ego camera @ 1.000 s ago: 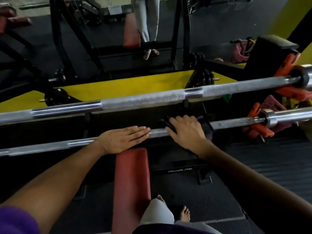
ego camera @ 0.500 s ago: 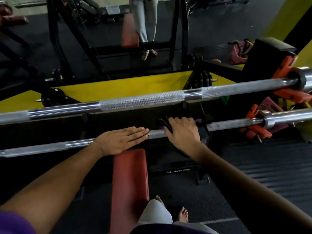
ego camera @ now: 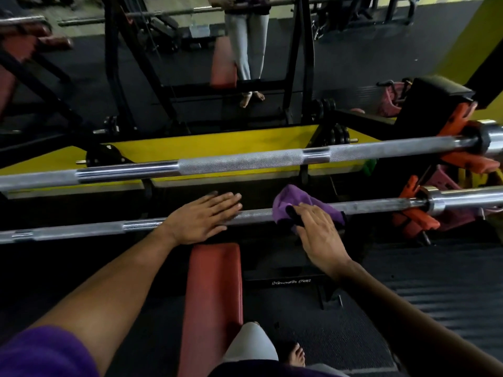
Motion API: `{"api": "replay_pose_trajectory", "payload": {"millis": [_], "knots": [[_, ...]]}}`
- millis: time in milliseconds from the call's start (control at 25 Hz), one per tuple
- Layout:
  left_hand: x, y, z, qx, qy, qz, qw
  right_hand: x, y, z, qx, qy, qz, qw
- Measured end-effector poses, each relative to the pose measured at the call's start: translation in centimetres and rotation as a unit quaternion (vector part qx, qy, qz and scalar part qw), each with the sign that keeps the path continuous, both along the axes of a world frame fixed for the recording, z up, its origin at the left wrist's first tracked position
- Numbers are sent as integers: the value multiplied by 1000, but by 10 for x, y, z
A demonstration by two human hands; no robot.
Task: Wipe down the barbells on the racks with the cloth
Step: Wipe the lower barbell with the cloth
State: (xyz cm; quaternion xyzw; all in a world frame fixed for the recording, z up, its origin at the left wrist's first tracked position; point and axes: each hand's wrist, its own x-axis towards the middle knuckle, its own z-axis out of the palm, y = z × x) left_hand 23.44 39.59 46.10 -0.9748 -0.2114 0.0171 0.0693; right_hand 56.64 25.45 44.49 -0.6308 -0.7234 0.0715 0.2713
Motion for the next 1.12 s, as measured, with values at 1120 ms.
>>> {"api": "replay_pose_trajectory", "payload": {"millis": [1120], "knots": [[-116,-10,-15,18,-59,320,945,-80,61,20,-62,-170,-112,977]]}}
